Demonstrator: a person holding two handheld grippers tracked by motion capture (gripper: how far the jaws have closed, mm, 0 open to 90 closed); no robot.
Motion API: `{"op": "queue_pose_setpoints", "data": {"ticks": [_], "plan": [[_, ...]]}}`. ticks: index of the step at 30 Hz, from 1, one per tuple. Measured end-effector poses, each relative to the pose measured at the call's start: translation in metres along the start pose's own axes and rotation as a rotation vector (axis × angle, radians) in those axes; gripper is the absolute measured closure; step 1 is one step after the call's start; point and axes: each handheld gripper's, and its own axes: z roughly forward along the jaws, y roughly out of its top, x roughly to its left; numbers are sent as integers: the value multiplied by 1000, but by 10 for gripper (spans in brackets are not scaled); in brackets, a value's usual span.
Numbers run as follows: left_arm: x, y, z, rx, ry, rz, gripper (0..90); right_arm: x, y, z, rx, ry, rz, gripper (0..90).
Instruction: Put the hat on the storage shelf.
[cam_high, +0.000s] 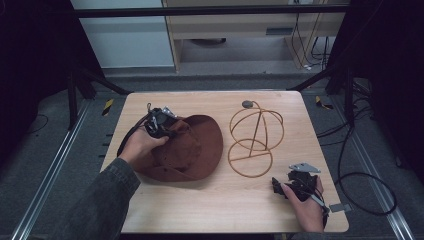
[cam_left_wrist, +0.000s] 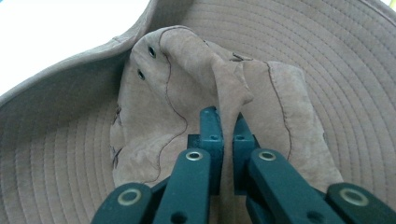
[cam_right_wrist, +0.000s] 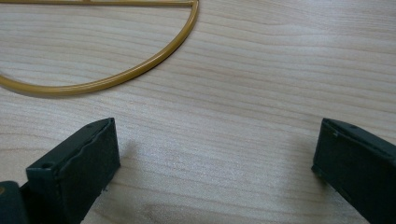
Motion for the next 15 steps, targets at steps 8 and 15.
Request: {"op": "queue_pose_setpoints", "data": {"ticks": [8, 15], "plan": [[-3, -4, -20, -30, -5, 23, 887, 0, 0, 0, 0, 0, 0, 5], [-10, -6, -50, -104, 8, 47, 887, 0, 0, 0, 0, -1, -1, 5]]}}
